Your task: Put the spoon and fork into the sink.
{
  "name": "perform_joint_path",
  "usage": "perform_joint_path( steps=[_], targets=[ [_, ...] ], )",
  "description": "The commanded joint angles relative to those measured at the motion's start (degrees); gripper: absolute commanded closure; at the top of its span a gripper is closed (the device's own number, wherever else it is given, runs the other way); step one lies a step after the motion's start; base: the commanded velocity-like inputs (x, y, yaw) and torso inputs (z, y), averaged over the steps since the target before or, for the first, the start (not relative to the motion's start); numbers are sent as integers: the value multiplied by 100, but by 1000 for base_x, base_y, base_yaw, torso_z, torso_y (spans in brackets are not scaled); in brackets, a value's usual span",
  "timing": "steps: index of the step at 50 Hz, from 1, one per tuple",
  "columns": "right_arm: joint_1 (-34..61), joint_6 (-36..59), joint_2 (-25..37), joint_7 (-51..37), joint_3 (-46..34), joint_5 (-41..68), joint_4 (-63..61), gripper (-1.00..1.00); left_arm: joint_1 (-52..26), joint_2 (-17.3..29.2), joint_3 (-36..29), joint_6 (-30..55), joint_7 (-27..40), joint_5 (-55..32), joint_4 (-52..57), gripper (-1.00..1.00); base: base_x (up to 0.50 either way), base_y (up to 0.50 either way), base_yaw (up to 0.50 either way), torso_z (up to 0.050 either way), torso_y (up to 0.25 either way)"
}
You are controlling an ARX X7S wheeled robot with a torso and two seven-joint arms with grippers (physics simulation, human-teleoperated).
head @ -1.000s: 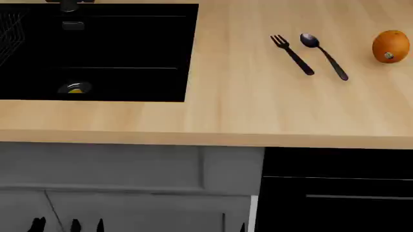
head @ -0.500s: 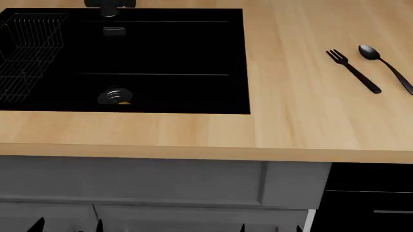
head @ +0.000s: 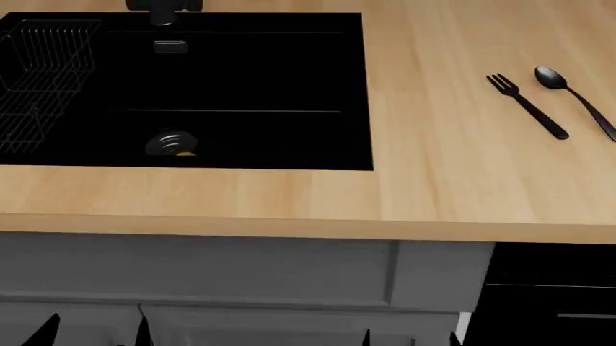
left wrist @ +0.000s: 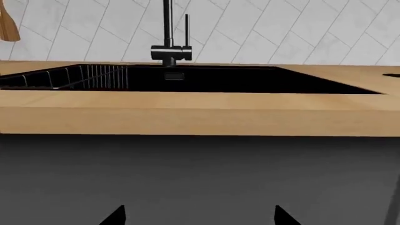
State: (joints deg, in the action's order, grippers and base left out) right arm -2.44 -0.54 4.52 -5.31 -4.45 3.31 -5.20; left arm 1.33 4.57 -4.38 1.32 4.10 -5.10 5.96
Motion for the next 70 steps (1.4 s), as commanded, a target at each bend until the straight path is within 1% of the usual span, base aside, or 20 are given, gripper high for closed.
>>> perform_joint_path(
  steps=[1, 2, 4, 10, 12, 15, 16, 18, 19, 22, 24, 26, 29, 30, 31, 38, 47, 53, 61, 70],
  targets=[
    [-55, 331, 78, -41, -1, -271, -919, -100, -124, 23, 19, 690, -20, 6, 754, -100, 0, 0, 0, 0, 0],
    [-48, 375, 98, -45, -7, -276, -975, -100, -146, 43, -9, 744, 15, 61, 803, -100, 0, 0, 0, 0, 0],
    [16, 712, 142, -17, 39, -163, -1286, -100, -266, 109, -77, 1195, 78, 165, 1059, -100, 0, 0, 0, 0, 0],
    [266, 1748, 216, -94, 70, -69, -1850, -100, -537, 178, -21, 2331, 209, 35, 1644, -100, 0, 0, 0, 0, 0],
    [311, 1960, 308, 91, 62, 134, -2080, -100, -634, 217, 0, 2615, 193, -41, 1833, -100, 0, 0, 0, 0, 0],
    [471, 2574, 364, -10, 141, 141, -2405, -100, -931, 240, 100, 3317, 181, -262, 2118, -100, 0, 0, 0, 0, 0],
    [570, 2985, 394, -34, 202, 201, -2627, -100, -1143, 227, 132, 3890, 323, -254, 2259, -100, 0, 0, 0, 0, 0],
    [735, 3554, 486, 249, 392, 701, -2957, -100, -1389, 203, 284, 4367, 241, -516, 2411, -100, 0, 0, 0, 0, 0],
    [896, 3904, 562, 315, 495, 881, -3171, -100, -1529, 145, 502, 4677, 171, -786, 2510, -100, 0, 0, 0, 0, 0],
    [1433, 4826, 791, 338, 671, 1141, -3583, -100, -1925, 277, 530, 5144, 230, -806, 2615, -100, 0, 0, 0, 0, 0],
    [1659, 5196, 804, 318, 785, 1273, -3622, -100, -2082, 338, 525, 5288, 233, -825, 2676, -100, 0, 0, 0, 0, 0],
    [2213, 5732, 951, 294, 888, 1371, -3720, -100, -2567, 367, 623, 5730, 261, -921, 2723, -100, 0, 0, 0, 0, 0],
    [2929, 6343, 1039, 213, 1013, 1478, -3693, -100, -3171, 449, 644, 6041, 300, -925, 2514, -100, 0, 0, 0, 0, 0],
    [2929, 6343, 1039, 213, 1013, 1478, -3693, -100, -3259, 477, 623, 6070, 299, -918, 2477, -100, 0, 0, 0, 0, 0],
    [3285, 6635, 1069, 211, 1049, 1546, -3633, -100, -3471, 520, 605, 6154, 309, -901, 2369, -100, 0, 0, 0, 0, 0],
    [4289, 7516, 1181, 208, 1257, 1765, -3523, -100, -4390, 695, 531, 6531, 318, -876, 1977, -100, 0, 0, 0, 0, 0],
    [5246, 8202, 1336, 300, 1362, 1976, -3350, -100, -5150, 768, 411, 6880, 233, -963, 1679, -100, 0, 0, 0, 0, 0],
    [5622, 8598, 1282, 343, 1531, 2148, -3387, -100, -5301, 790, 400, 6881, 234, -979, 1665, -100, 0, -128, 0, 0, 0],
    [5607, 8545, 1300, 404, 1608, 2258, -3522, -100, -5217, 798, 399, 6925, 208, -1049, 1759, -100, 154, -450, 0, 0, 0],
    [5617, 8749, 1277, 392, 1722, 2398, -3658, -100, -5194, 773, 446, 6889, 244, -1082, 1826, -100, 261, -420, 0, 0, 0]
  ],
)
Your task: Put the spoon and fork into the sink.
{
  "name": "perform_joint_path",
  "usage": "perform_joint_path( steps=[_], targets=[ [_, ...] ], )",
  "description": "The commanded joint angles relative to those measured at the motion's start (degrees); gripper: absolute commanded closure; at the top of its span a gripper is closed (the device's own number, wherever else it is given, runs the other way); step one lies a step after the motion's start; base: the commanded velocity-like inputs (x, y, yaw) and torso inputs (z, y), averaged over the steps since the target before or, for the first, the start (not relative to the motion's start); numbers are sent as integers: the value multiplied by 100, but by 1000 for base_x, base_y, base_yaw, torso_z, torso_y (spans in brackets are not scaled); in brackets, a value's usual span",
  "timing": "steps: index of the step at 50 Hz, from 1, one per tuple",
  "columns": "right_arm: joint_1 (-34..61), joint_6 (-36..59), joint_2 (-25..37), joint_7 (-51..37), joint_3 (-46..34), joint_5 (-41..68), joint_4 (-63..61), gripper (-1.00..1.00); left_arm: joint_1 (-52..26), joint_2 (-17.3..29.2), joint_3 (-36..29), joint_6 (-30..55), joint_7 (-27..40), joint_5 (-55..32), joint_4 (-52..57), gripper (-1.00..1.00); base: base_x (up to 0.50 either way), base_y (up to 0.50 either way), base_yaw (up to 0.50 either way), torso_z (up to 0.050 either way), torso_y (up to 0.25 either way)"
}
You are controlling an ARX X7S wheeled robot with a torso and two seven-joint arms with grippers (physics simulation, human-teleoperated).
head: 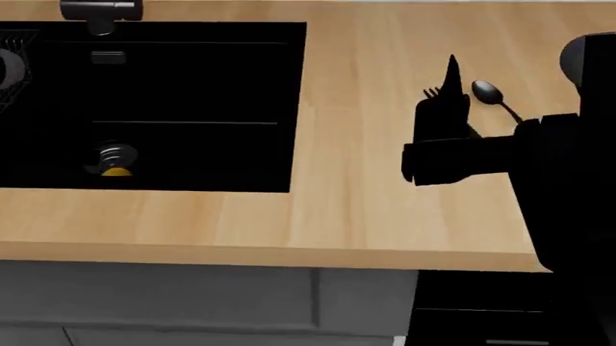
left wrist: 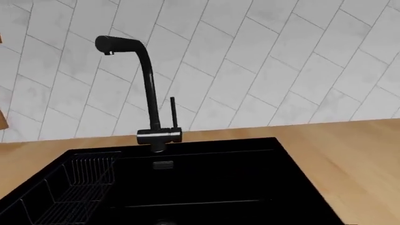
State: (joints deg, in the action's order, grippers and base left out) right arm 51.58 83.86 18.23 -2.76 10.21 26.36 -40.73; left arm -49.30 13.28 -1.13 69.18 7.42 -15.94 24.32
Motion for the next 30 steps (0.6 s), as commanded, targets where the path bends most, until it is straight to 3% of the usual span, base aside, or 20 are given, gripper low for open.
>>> perform_joint_path(
  steps=[1, 30],
  targets=[
    [215, 320, -97, 141, 264, 113, -121, -100, -126, -97, 120, 100, -92, -5, -10, -100, 258, -418, 0, 0, 0],
    [352, 535, -68, 18, 425, 688, -276, -100, -193, -68, 174, 359, -24, -165, 271, -100, 264, -239, 0, 0, 0]
  ],
)
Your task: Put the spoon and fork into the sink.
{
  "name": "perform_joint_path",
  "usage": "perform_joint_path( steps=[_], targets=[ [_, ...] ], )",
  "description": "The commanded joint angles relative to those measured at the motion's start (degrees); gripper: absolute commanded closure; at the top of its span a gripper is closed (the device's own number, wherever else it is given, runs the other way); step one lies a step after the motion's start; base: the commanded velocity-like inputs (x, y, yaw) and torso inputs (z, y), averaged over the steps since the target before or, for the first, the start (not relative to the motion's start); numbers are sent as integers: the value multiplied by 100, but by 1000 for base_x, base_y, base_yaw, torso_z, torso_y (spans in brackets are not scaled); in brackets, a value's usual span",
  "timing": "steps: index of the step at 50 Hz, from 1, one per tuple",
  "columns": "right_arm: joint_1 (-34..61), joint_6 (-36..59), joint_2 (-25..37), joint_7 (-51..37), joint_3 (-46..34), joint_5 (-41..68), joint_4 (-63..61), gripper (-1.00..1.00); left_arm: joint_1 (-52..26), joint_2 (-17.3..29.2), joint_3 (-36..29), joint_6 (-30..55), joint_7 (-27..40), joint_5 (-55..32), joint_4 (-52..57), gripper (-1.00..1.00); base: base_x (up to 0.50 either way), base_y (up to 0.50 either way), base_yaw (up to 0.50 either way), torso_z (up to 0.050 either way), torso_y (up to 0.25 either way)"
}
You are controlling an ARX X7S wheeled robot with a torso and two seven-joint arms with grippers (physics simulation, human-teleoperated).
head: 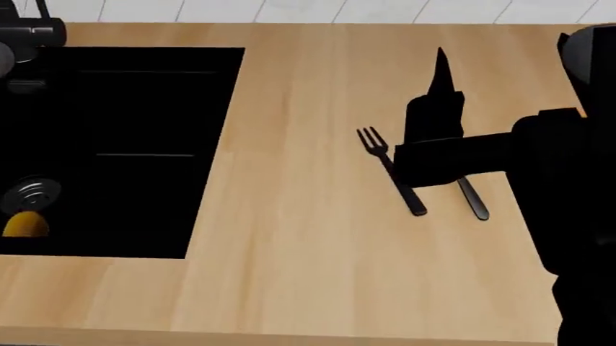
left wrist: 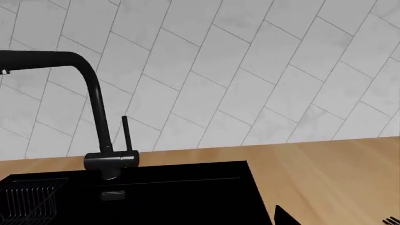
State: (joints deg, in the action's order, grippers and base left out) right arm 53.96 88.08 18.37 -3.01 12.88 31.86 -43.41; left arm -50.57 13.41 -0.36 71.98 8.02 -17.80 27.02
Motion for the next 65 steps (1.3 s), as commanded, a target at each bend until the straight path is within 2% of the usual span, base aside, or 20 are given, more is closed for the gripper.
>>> perform_joint_path(
  steps=[1, 17, 41, 65],
  targets=[
    [122, 125, -70, 22, 159, 175, -12, -100, -75, -77, 99, 92, -85, 13, 12, -100, 262, -219, 0, 0, 0],
    [75, -93, 37, -150, 32, 475, 102, -100, -133, -69, 115, 143, -45, -39, 21, -100, 263, -201, 0, 0, 0],
    [-92, -324, 155, -227, -126, 668, 187, -100, -139, -65, 84, 146, 13, -105, -2, -100, 247, 0, 0, 0, 1],
    [-162, -427, 133, -333, -49, 813, 336, -100, -102, -68, 32, -24, 54, -133, -193, -100, 50, 16, 0, 0, 0]
  ],
)
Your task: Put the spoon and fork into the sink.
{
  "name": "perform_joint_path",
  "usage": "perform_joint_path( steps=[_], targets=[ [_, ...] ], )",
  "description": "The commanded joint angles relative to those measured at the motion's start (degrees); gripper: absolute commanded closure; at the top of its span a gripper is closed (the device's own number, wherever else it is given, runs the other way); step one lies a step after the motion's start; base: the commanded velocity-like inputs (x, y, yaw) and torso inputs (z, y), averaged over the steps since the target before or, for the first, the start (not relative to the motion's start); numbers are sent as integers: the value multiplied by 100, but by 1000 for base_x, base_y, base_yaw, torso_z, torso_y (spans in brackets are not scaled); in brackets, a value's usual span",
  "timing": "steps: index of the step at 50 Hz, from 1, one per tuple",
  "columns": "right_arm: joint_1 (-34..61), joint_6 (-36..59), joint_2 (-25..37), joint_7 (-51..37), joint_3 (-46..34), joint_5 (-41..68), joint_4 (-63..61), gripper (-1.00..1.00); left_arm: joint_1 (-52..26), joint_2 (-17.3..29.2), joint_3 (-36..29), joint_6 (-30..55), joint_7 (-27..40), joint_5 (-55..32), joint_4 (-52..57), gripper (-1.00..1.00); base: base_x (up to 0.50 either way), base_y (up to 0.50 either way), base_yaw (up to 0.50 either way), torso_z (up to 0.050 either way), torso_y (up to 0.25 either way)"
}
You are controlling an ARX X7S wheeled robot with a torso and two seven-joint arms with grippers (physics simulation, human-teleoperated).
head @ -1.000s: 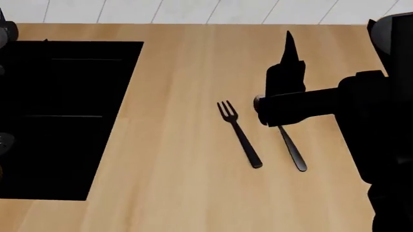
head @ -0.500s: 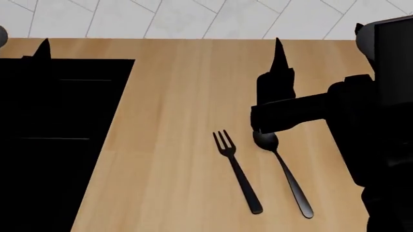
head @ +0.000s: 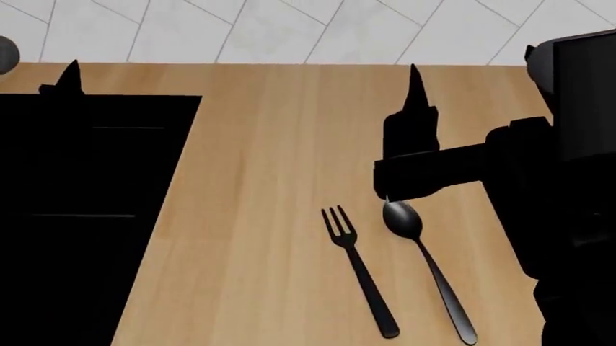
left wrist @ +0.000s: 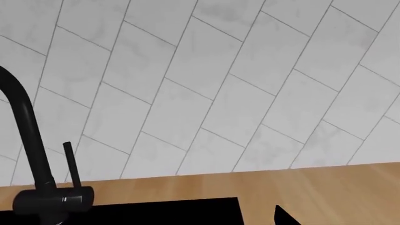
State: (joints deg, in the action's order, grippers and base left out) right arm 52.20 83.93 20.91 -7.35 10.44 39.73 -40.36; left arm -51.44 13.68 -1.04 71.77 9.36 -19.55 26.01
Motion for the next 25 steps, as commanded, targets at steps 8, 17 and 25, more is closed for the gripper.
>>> perform_joint_path(
  steps=[8, 17, 25],
  targets=[
    [3, 36, -118, 53, 257, 136, -13, -100, -13, -92, 100, 30, -65, 4, -50, -100, 229, 0, 0, 0, 0],
    [-9, -48, -82, -18, 152, 132, 103, -100, -5, -85, 105, 4, -42, -16, -55, -100, 26, 0, 0, 0, 0],
    [-53, -88, -76, -54, 199, 193, 129, -100, -5, -99, 94, -28, -13, -17, -115, -100, 0, 0, 0, 0, 0]
  ],
)
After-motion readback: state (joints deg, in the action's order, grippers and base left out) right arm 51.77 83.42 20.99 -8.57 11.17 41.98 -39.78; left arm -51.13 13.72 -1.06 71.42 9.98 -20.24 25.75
